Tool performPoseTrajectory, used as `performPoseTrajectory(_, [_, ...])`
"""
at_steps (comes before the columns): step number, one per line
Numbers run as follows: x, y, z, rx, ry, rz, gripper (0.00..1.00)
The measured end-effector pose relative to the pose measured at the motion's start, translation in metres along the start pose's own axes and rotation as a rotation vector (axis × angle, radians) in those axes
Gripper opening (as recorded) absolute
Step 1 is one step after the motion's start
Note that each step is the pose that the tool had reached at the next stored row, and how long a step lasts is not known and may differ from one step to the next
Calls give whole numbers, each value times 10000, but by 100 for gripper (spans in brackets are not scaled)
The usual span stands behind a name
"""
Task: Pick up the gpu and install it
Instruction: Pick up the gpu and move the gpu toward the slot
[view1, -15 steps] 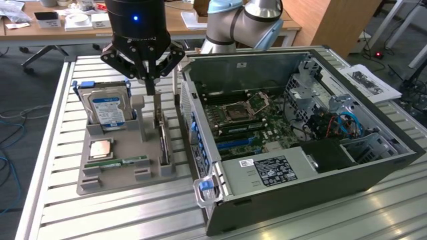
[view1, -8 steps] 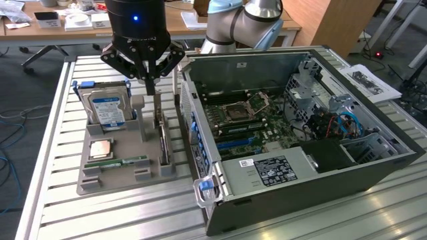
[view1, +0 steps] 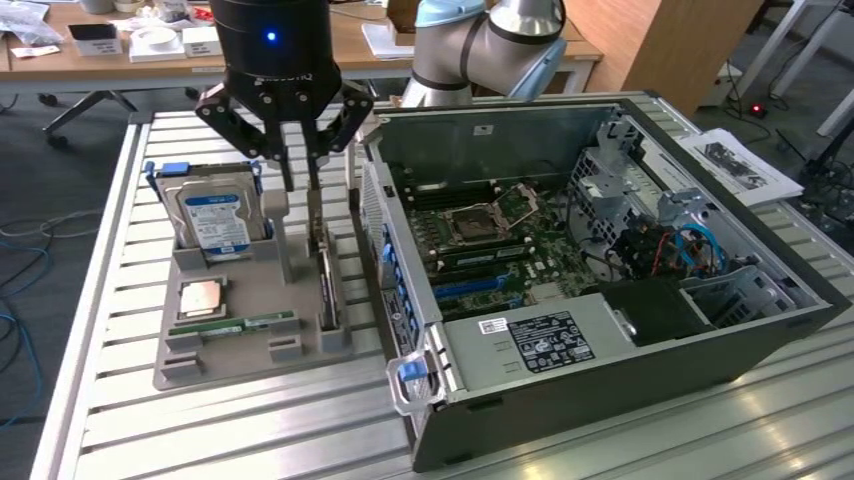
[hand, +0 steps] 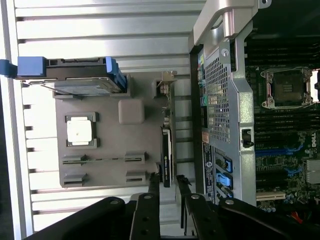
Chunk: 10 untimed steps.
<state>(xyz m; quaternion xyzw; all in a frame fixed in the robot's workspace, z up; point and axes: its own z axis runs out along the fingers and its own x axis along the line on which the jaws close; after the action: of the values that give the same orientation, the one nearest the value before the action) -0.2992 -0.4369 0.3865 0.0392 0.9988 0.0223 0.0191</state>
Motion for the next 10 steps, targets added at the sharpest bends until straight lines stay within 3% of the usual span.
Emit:
performPoseTrajectory(4, [0, 0, 0, 0, 0, 0, 42])
performPoseTrajectory(10, [2, -2, 44, 0, 0, 0, 42])
